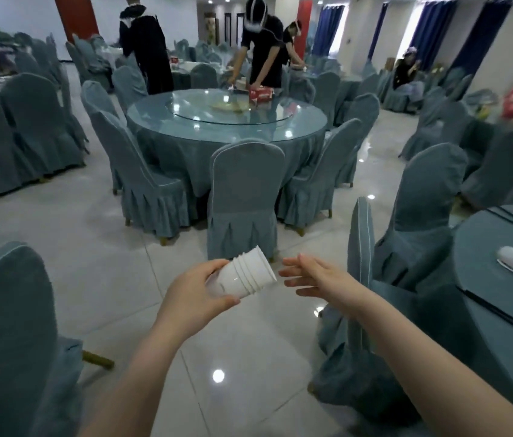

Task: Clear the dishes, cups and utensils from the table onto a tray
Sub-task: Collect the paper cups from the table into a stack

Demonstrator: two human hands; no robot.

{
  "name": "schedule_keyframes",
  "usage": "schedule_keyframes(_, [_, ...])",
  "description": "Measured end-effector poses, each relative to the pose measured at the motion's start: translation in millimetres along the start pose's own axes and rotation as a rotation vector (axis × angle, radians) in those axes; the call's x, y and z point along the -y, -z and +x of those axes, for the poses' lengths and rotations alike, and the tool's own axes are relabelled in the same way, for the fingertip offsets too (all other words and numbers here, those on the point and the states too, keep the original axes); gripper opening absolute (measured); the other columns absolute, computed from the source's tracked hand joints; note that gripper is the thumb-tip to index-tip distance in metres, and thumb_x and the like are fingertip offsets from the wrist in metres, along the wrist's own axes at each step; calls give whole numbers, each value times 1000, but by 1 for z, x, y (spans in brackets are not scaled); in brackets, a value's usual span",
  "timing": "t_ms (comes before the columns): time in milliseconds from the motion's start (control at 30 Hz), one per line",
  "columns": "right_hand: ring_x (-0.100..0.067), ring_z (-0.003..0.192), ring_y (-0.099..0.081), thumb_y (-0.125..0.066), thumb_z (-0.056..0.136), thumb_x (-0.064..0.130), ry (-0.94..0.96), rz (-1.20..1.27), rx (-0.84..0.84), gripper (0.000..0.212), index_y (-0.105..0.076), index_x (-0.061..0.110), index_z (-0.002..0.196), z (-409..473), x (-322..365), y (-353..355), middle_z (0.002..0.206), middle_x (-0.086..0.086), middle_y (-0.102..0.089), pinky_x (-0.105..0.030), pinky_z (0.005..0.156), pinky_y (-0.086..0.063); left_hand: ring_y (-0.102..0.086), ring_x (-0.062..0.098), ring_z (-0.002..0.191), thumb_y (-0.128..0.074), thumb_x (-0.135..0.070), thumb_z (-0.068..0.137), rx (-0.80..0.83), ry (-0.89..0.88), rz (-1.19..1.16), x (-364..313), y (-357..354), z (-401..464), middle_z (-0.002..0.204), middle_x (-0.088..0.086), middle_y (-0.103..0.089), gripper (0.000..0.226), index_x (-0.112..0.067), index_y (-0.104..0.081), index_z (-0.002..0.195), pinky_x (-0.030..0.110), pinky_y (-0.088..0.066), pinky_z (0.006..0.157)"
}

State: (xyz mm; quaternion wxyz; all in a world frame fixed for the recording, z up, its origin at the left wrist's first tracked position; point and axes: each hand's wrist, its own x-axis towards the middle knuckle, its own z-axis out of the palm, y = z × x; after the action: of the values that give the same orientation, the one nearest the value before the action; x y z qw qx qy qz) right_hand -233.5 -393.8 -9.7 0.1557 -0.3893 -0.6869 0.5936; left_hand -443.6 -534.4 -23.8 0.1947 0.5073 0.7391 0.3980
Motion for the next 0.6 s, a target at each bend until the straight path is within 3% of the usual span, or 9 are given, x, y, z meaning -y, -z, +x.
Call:
schedule_keyframes(100, [-11, 105, -64, -43, 96, 46, -5, 34, -118, 39, -55, 22, 124, 43, 8, 16, 118, 4, -66, -27, 89, -52, -57, -2, 94, -82, -32, 61, 72, -49, -62, 12, 3, 73, 101, -27, -60, 58, -46, -58, 111, 21, -44, 77])
schedule_keyframes(233, [-12, 106, -64, -50, 95, 41, -13, 75, -291, 32, -58, 25, 122, 86, 16, 47, 117, 5, -67, -35, 95, -51, -57, -9, 95, -81, -32, 60, 183, -162, -120, 7, 2, 166, 98, -35, -61, 51, -62, -53, 90, 17, -43, 77])
schedule_keyframes(600, [-18, 101, -67, -56, 95, 24, 5, 195, -745, 21, -64, 21, 114, 149, -2, 184, 109, 1, -72, -34, 87, -53, -58, -16, 91, -82, -26, 64, 458, -309, -277, -51, -84, 377, 96, -29, -66, 51, -45, -60, 106, 4, -43, 66])
